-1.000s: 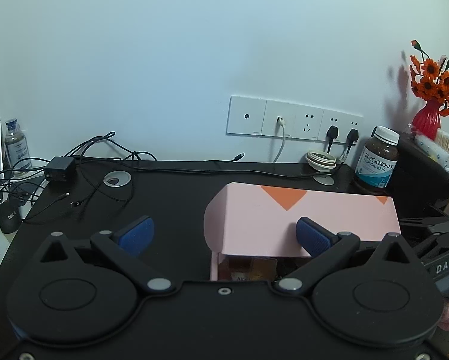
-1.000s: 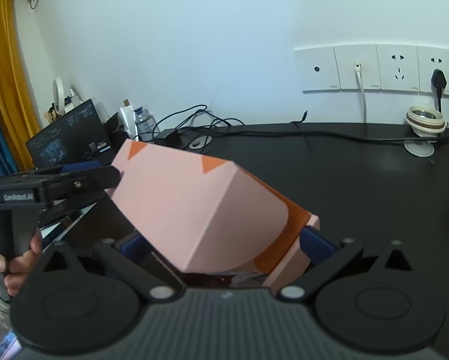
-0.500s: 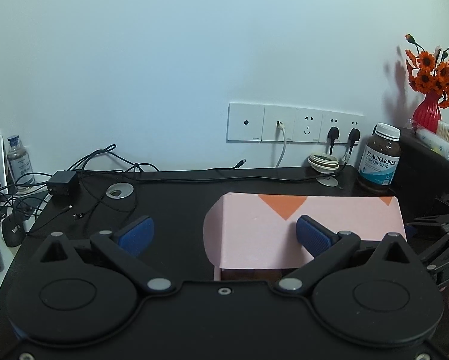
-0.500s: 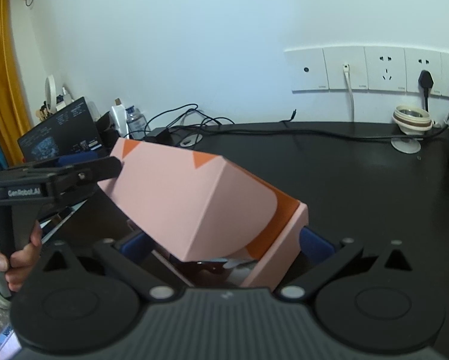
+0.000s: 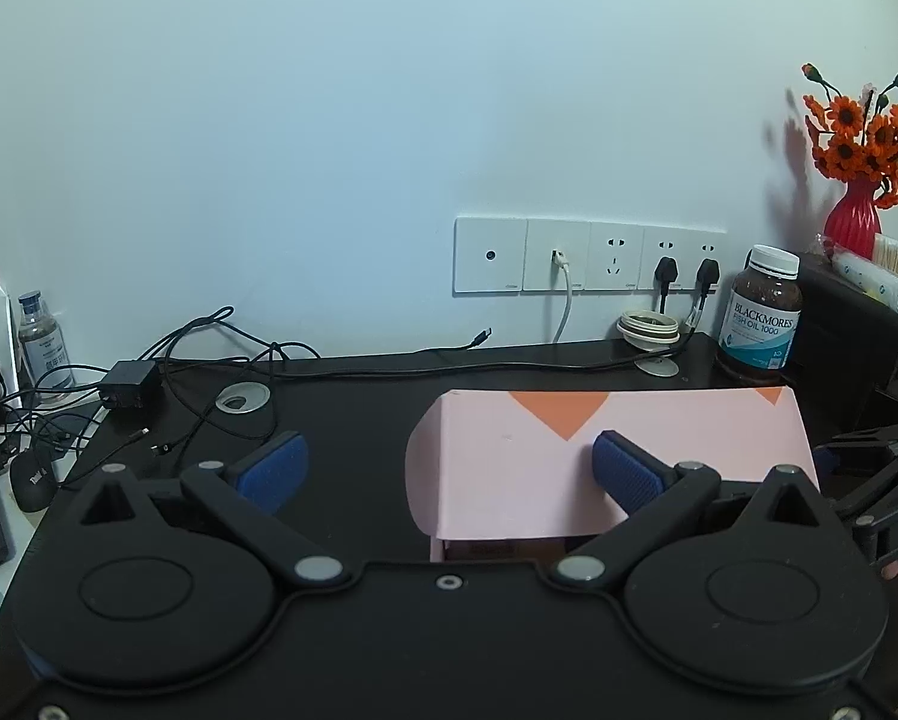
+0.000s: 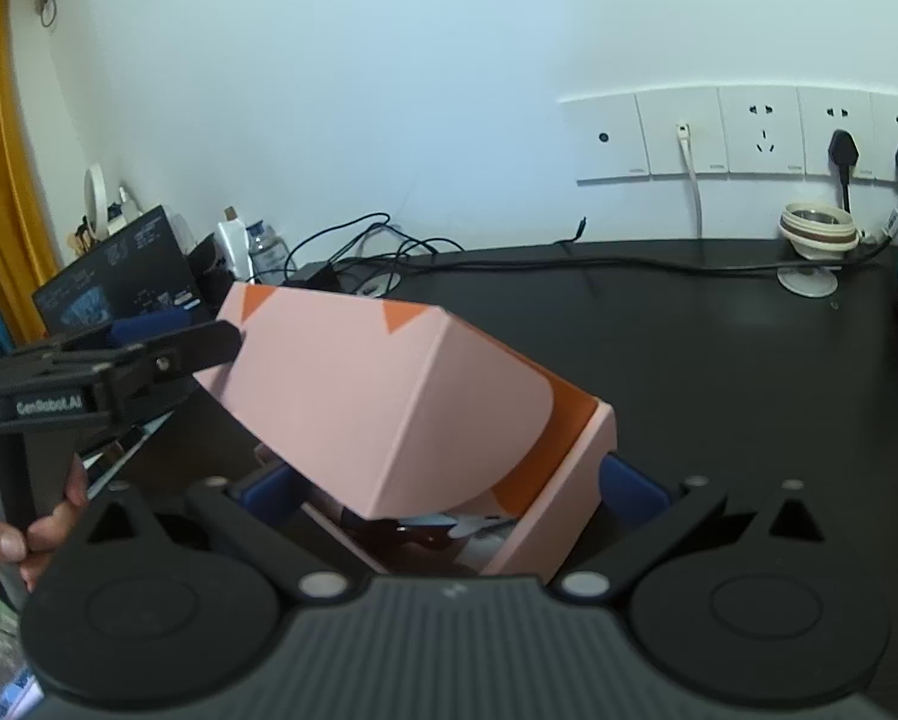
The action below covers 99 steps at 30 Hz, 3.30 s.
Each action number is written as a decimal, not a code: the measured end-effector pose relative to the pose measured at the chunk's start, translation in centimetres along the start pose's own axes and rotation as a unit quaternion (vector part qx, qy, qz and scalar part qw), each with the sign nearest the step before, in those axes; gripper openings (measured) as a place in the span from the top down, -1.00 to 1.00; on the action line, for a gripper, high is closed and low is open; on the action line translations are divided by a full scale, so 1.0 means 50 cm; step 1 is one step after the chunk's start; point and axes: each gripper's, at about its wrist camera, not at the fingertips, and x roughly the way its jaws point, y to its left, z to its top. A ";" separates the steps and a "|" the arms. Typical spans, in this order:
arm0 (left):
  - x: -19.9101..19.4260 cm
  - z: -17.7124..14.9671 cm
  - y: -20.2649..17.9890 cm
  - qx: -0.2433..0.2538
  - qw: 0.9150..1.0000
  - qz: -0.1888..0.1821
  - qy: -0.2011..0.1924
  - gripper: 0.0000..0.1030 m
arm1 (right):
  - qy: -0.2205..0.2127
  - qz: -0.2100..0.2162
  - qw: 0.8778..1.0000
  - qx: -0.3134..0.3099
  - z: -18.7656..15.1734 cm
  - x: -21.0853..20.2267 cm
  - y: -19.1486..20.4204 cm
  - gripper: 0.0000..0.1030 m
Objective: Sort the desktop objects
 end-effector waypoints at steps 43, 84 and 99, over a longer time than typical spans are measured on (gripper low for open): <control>0.011 -0.069 -0.033 0.029 0.998 -0.019 0.049 -1.00 | 0.025 -0.019 0.999 0.029 -0.066 -0.028 -0.016 -0.99; -0.010 -0.056 0.010 0.007 1.000 -0.016 0.018 -1.00 | -0.042 0.000 0.996 0.080 -0.053 -0.033 0.021 -0.99; 0.060 -0.073 0.046 -0.011 0.999 0.010 0.044 -1.00 | -0.031 -0.038 0.993 0.112 -0.067 0.002 -0.007 -0.99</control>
